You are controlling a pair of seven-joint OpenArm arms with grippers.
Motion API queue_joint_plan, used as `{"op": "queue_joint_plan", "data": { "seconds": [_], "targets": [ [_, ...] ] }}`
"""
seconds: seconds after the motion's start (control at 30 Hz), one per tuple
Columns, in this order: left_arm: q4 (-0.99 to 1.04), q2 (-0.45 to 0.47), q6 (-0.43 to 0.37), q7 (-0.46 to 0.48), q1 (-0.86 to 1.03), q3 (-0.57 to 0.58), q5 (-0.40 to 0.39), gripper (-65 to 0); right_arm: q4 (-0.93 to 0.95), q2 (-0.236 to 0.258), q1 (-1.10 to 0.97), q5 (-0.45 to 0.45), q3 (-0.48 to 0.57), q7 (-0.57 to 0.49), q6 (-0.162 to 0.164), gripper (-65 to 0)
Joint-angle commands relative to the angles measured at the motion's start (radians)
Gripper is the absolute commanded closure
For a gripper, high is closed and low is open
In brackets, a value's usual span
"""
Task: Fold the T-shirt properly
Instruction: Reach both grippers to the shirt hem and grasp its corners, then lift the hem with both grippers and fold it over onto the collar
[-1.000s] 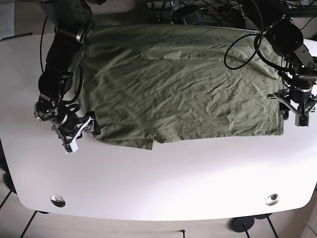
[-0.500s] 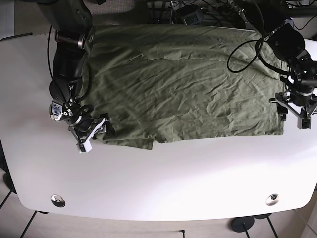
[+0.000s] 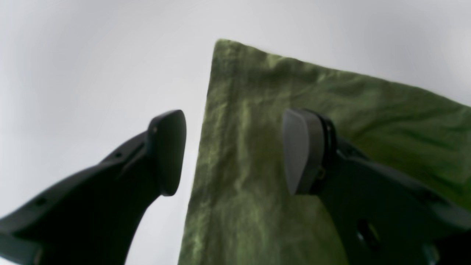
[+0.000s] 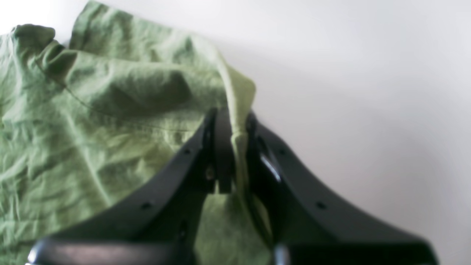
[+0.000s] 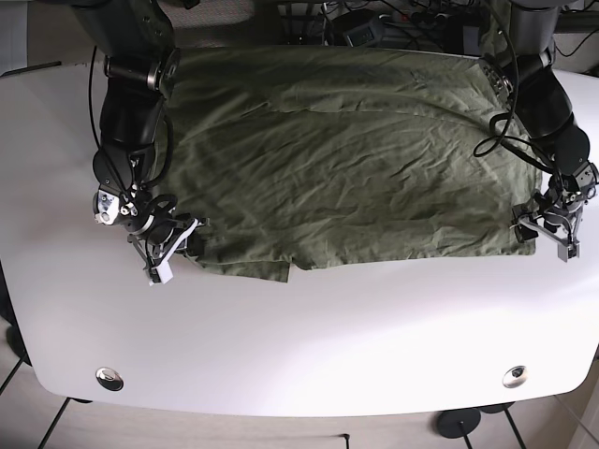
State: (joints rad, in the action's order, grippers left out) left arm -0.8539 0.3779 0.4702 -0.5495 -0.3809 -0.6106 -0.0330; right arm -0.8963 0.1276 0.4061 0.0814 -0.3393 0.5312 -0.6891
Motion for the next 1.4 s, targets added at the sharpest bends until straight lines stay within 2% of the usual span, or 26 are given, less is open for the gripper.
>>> {"op": "queue_joint_plan", "data": {
  "seconds": [0.03,0.27,0.33,0.43,0.53,0.57,0.67,0.77,0.83,0.9,1.0,1.1,1.3,1.4],
  "targets": [
    [0.015,0.040,-0.001,0.052,-0.030,0.001,-0.012,-38.9,-0.016,0.008,0.029,0.016,-0.001,-0.018,-0.009,-3.6],
    [0.232,0.071,0.008,0.141,-0.057,0.004,-0.018,-38.9,-0.016,0.008,0.027,0.016,-0.002,-0.019,-0.009,-3.6],
    [0.250,0.068,0.009,0.136,-0.066,0.004,-0.018,-38.9,-0.017,0.007,0.027,0.018,-0.002,-0.019,-0.009,-3.6],
    [0.252,0.040,0.077,0.133,-0.071,0.004,-0.018,-38.9,-0.017,0.007,0.027,0.018,-0.002,-0.019,-0.009,-3.6],
    [0.253,0.028,0.086,0.131,-0.094,0.004,-0.017,-38.2,-0.017,0.007,0.027,0.018,-0.002,-0.019,-0.009,-3.6],
    [0.253,0.028,0.086,0.131,-0.096,0.004,-0.018,-36.3,-0.017,0.007,0.027,0.018,-0.002,-0.019,-0.009,-3.6],
    [0.250,0.028,0.137,0.133,-0.097,0.004,-0.020,-18.3,-0.017,0.007,0.027,0.018,-0.004,-0.019,-0.009,-3.6],
    [0.247,0.028,0.175,0.142,-0.097,0.001,-0.020,-4.3,-0.017,0.008,0.026,0.021,-0.004,-0.019,-0.009,-3.6],
    [0.246,0.028,0.175,0.159,-0.096,0.001,-0.020,0.0,-0.019,0.008,0.026,0.024,-0.004,-0.021,-0.009,-3.5],
    [0.223,0.028,0.177,0.173,-0.094,-0.001,-0.020,0.0,-0.022,0.008,0.026,0.024,-0.004,-0.021,-0.009,-2.9],
    [0.072,0.019,0.186,0.125,-0.051,-0.002,-0.031,0.0,-0.033,0.008,0.029,0.025,-0.004,-0.019,-0.009,-1.9],
    [-0.089,-0.013,0.221,0.045,-0.002,-0.001,-0.103,0.0,-0.129,0.008,0.014,0.025,-0.005,-0.004,-0.009,-1.9],
    [-0.336,-0.035,0.224,-0.120,0.053,-0.009,-0.193,0.0,-0.344,0.008,-0.039,0.025,-0.007,0.109,-0.009,-1.9],
    [-0.459,-0.035,0.224,-0.188,0.101,-0.038,-0.242,0.0,-0.469,0.008,-0.092,0.025,-0.043,0.149,-0.009,-1.9]
  ]
}}
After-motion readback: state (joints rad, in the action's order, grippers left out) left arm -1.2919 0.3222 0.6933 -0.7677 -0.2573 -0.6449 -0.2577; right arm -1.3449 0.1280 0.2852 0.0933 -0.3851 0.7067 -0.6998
